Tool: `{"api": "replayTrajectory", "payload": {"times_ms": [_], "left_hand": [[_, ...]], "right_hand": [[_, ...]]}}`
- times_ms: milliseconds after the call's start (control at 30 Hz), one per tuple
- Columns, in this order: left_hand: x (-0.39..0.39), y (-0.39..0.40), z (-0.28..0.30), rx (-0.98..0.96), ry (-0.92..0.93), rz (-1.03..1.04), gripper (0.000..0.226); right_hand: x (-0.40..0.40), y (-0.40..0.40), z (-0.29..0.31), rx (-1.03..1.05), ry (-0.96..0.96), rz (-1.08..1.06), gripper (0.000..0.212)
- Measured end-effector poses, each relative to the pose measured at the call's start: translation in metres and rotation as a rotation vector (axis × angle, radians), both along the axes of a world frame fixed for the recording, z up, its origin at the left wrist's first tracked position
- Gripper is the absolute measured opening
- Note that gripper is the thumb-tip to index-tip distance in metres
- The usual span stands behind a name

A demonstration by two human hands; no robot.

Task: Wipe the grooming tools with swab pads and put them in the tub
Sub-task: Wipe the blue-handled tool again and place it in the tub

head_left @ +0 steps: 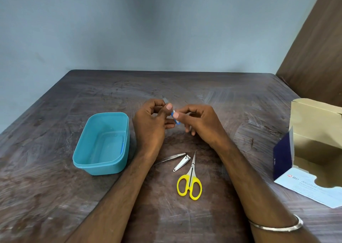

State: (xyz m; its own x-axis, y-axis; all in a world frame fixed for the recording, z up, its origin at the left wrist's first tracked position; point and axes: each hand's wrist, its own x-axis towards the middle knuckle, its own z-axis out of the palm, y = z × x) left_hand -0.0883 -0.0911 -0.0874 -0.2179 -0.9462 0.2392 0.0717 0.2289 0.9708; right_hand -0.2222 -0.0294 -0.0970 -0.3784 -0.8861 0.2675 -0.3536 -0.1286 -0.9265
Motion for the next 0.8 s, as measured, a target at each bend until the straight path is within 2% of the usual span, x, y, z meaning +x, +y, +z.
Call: {"api": "replayTrajectory", "payload": {"times_ms": [67, 333, 500, 800], "left_hand": [[0.0003, 0.0001, -0.0001, -0.008, -0.006, 0.004, 0.007], [0.0015, 0.0008, 0.0016, -0.008, 0.010, -0.023, 0.009], [0.0002, 0.0010, 0.0012, -0.007, -0.003, -0.004, 0.015], [-0.0002, 0.0009, 0.0014, -0.020, -0.076, 0.081, 0.006]], "right_hand": [[-0.0004, -0.0004, -0.0001, -0.009, -0.008, -0.017, 0.019], [-0.0008, -0.0007, -0.0021, -0.031, 0.007, -0.002, 0.011], [0.0008, -0.0011, -0.0018, -0.021, 0.092, 0.027, 0.004], [-0.0023, -0.0006, -0.0026, 0.018, 0.173, 0.032, 0.006]]}}
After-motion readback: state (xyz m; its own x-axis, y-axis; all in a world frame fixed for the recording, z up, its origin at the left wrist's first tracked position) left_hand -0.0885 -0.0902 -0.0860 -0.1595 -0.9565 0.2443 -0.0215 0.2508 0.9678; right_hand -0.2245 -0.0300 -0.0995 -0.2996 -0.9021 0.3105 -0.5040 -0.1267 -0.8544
